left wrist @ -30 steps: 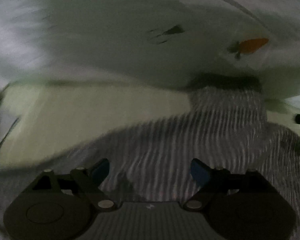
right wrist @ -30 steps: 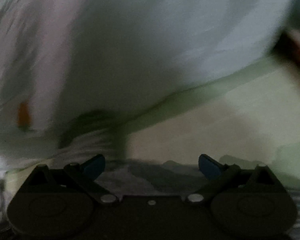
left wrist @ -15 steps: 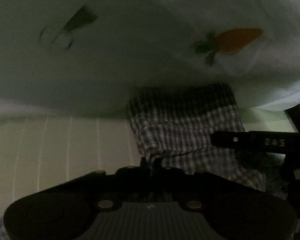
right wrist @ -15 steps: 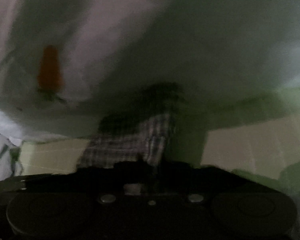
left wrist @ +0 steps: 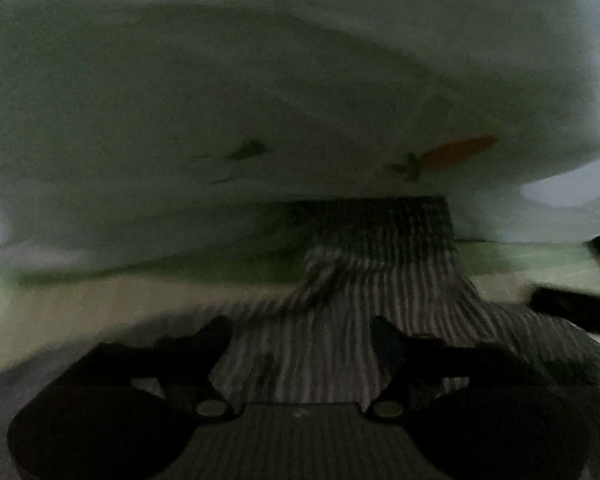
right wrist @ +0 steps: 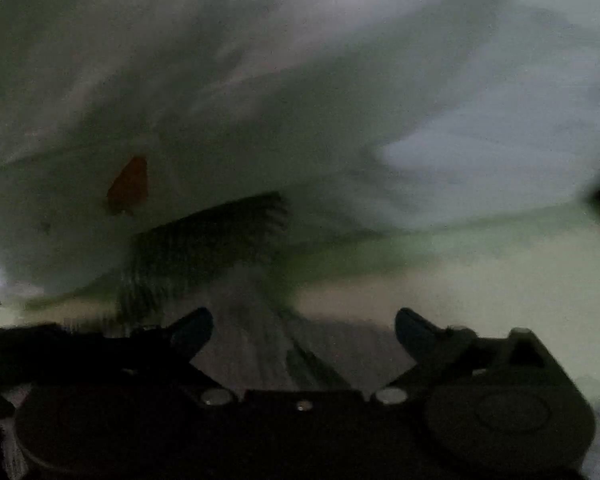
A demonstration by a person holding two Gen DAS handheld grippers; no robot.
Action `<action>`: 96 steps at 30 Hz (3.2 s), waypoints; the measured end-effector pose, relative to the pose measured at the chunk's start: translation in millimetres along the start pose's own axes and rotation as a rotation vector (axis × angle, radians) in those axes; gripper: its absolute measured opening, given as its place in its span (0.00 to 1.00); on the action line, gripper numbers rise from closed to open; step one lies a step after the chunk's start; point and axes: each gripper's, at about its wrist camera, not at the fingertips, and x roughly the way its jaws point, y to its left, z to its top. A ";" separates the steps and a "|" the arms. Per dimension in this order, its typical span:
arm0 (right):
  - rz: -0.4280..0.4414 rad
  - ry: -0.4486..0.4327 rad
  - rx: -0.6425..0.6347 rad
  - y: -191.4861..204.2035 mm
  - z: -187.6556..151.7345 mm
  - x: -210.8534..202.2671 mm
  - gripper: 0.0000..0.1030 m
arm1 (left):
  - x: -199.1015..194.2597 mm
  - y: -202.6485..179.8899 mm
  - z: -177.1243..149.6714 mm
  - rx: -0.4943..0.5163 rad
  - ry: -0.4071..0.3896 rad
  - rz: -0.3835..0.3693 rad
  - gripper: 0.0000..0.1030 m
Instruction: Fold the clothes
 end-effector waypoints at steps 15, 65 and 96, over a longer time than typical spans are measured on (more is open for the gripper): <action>-0.213 0.304 -0.042 -96.0 -185.5 -192.8 0.73 | -209.8 41.5 -163.7 -0.267 0.195 0.258 0.83; -0.401 0.241 0.179 96.7 -246.7 -194.3 1.00 | -187.4 194.5 -196.7 0.175 0.228 0.097 0.81; -0.498 0.195 0.273 117.5 -258.1 -196.7 1.00 | -241.4 460.3 -137.0 -0.700 -0.090 0.312 0.70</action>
